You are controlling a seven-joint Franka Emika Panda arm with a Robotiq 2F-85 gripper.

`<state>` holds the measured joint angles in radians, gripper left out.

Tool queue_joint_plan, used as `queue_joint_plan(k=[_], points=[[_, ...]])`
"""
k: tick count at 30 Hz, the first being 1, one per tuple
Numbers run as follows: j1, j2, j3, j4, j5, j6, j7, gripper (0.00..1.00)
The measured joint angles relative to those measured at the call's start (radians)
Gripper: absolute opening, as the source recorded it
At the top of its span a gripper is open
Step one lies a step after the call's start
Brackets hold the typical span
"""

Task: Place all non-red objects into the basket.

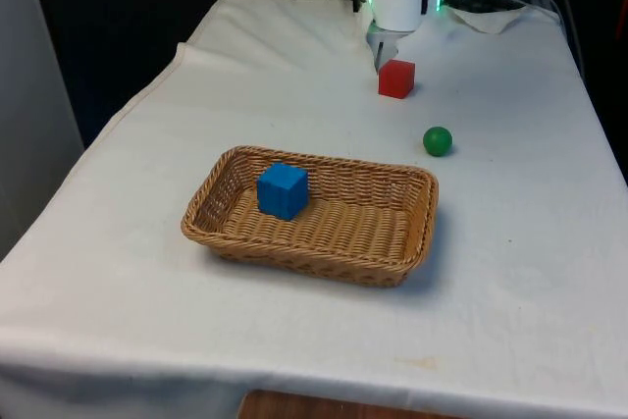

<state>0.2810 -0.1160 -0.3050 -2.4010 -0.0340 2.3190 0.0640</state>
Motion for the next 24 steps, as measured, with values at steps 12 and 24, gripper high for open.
queue_joint_plan(k=[12, 24], points=[[0.001, 0.051, 0.073, 0.000, 0.008, 0.066, 0.069, 1.00], [0.001, 0.126, 0.119, 0.009, 0.064, 0.144, 0.079, 1.00]])
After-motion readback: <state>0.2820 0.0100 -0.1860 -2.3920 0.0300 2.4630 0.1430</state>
